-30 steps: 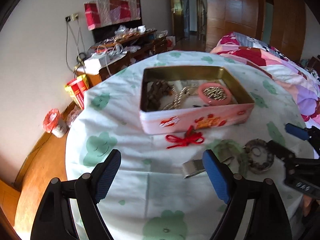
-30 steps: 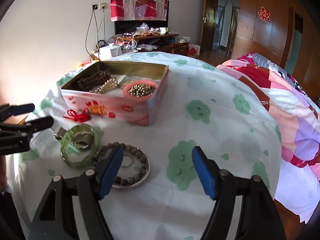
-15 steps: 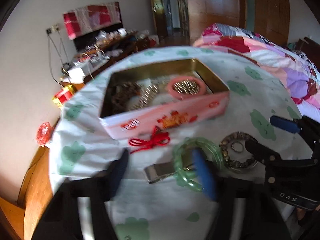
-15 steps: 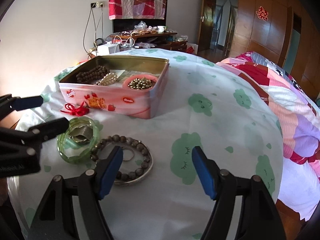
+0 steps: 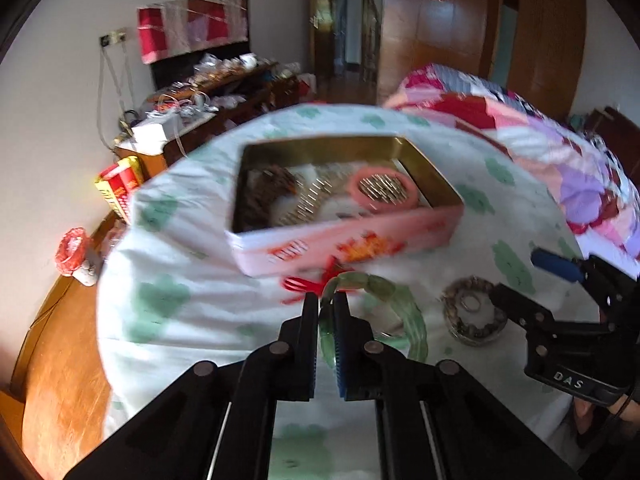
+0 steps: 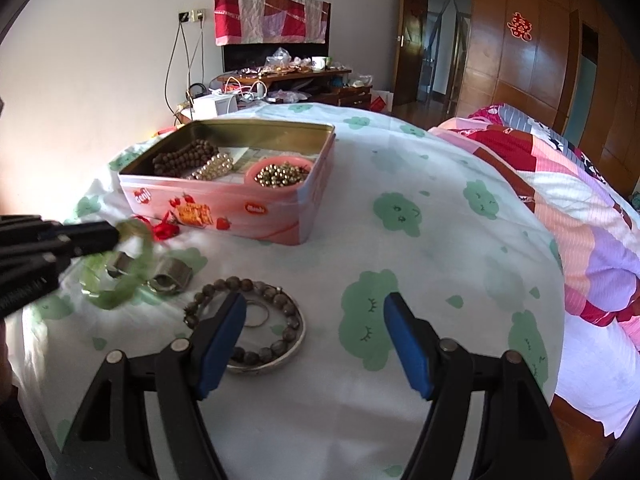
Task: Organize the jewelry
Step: 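Grasp the green jade bangle with the left tool, then grasp the dark wooden bead bracelet with the right tool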
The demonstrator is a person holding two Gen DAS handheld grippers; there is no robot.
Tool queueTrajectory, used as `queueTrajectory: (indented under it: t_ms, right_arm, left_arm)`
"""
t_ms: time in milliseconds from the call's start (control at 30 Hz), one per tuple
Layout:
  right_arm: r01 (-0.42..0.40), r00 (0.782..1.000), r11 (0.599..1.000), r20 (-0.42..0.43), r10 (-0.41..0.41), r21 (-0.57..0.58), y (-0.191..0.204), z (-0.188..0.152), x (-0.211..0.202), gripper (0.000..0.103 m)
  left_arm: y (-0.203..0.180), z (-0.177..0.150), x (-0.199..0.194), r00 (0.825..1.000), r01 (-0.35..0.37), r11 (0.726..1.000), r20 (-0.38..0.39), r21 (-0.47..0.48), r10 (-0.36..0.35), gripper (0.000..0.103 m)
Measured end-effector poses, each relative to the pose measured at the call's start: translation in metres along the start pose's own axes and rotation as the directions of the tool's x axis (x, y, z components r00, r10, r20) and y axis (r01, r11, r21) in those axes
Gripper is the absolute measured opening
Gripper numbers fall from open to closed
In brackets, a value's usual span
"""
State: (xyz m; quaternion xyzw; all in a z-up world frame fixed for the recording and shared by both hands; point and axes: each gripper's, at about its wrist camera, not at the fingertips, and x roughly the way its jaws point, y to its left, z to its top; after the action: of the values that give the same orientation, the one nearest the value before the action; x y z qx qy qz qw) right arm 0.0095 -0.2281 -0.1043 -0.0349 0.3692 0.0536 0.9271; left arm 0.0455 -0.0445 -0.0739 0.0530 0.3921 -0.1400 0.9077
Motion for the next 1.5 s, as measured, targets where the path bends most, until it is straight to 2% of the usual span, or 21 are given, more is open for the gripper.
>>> queueTrajectory:
  t_ms: [100, 267, 367, 433, 567, 633, 800, 1000, 1500]
  right_arm:
    - [-0.024, 1.000, 1.000, 0.016, 0.024, 0.003, 0.004, 0.004, -0.006, 0.073]
    - [-0.068, 0.998, 0.997, 0.012, 0.068, -0.028, 0.021, 0.007, -0.004, 0.073]
    - [-0.082, 0.997, 0.996, -0.005, 0.082, -0.043, 0.030, 0.006, 0.002, 0.070]
    - [-0.103, 0.995, 0.993, -0.020, 0.103, -0.050, 0.034, 0.005, 0.005, 0.060]
    - [-0.128, 0.991, 0.989, -0.053, 0.124, -0.074, 0.043, 0.003, 0.012, 0.047]
    - [-0.134, 0.989, 0.987, -0.073, 0.128, -0.089, 0.046, 0.001, 0.015, 0.035]
    - [-0.156, 0.984, 0.981, -0.099, 0.145, -0.115, 0.051, -0.003, 0.018, 0.016]
    - [-0.156, 0.987, 0.979, -0.064, 0.148, -0.133, 0.054, -0.004, 0.010, 0.013]
    - [-0.163, 0.986, 0.985, 0.030, 0.165, -0.051, 0.027, 0.010, -0.012, 0.010]
  left_arm:
    - [0.012, 0.004, -0.007, 0.998, -0.053, 0.999, 0.026, -0.012, 0.054, 0.006]
    - [0.023, -0.002, -0.002, 0.990, -0.139, 0.990, 0.023, -0.008, 0.140, 0.006]
    - [0.029, -0.007, 0.003, 0.990, -0.139, 0.990, 0.006, -0.020, 0.139, 0.006]
    - [0.032, -0.010, 0.006, 0.991, -0.134, 0.991, -0.005, -0.026, 0.134, 0.006]
    - [0.032, -0.014, 0.011, 0.992, -0.122, 0.992, -0.021, -0.032, 0.122, 0.006]
    - [0.032, -0.015, 0.012, 0.993, -0.118, 0.992, -0.023, -0.033, 0.118, 0.006]
    - [0.031, -0.015, 0.012, 0.994, -0.112, 0.993, -0.021, -0.035, 0.111, 0.006]
    - [0.030, -0.015, 0.011, 0.994, -0.106, 0.994, -0.020, -0.034, 0.105, 0.006]
    - [0.032, -0.011, 0.002, 0.996, -0.094, 0.994, -0.005, -0.047, 0.094, 0.006]
